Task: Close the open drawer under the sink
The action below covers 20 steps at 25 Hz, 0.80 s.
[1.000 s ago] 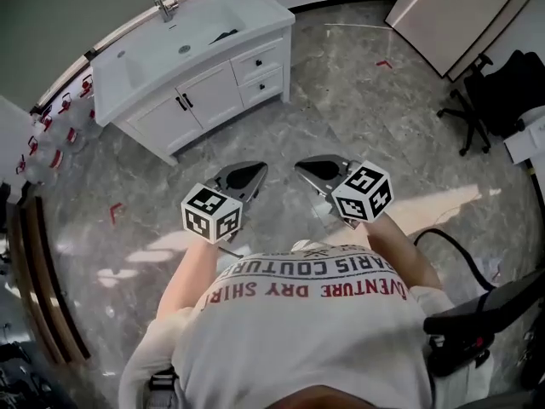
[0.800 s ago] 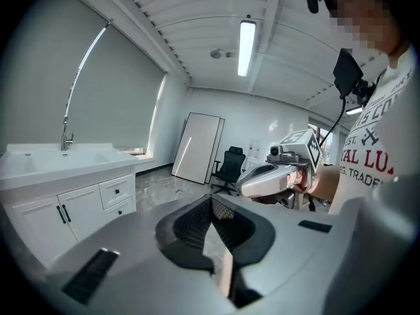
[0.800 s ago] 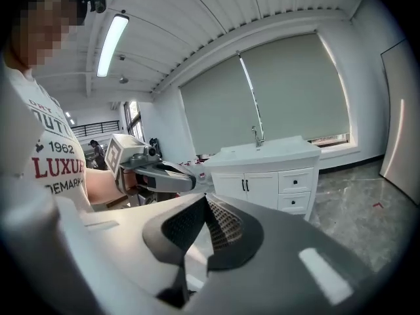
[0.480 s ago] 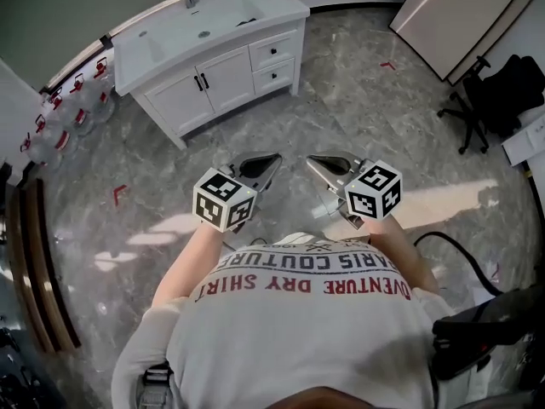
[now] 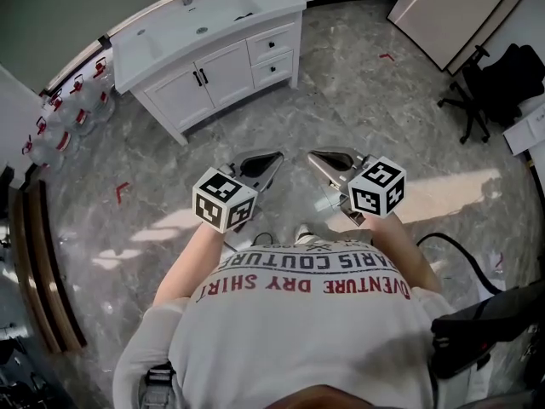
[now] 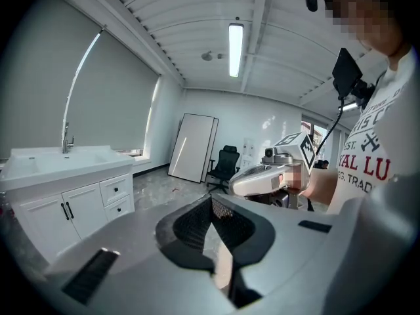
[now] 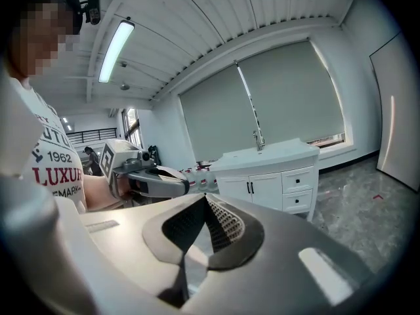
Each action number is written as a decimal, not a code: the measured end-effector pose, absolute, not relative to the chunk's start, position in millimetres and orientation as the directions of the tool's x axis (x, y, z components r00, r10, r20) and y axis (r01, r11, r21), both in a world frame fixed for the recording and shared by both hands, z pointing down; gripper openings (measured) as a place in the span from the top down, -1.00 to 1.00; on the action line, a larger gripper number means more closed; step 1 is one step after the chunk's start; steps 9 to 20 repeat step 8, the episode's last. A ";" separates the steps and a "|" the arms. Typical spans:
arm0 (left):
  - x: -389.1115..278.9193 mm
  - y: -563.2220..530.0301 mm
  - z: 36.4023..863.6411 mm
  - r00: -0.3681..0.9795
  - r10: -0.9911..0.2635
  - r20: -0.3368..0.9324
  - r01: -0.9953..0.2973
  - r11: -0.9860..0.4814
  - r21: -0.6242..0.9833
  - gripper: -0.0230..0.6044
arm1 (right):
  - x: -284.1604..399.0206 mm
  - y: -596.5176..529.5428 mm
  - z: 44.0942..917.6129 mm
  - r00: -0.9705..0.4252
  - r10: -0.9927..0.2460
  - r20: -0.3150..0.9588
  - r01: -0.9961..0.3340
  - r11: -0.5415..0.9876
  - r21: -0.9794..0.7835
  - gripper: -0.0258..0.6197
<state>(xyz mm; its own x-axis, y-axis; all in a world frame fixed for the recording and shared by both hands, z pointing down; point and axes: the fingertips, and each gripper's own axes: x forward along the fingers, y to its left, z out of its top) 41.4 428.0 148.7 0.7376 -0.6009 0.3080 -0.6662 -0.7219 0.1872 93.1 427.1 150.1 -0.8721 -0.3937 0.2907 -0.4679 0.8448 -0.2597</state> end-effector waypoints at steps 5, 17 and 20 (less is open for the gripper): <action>50.9 426.6 151.9 0.745 -0.598 0.297 -0.660 -0.724 0.200 0.92 | 97.2 426.1 156.8 -0.870 -0.392 0.299 -0.466 0.852 -0.239 0.92; 57.6 425.6 158.8 0.749 -0.591 0.299 -0.654 -0.731 0.194 0.92 | 97.9 424.2 164.7 -0.869 -0.391 0.302 -0.464 0.857 -0.225 0.92; 57.6 425.6 158.8 0.749 -0.591 0.299 -0.654 -0.731 0.194 0.92 | 97.9 424.2 164.7 -0.869 -0.391 0.302 -0.464 0.857 -0.225 0.92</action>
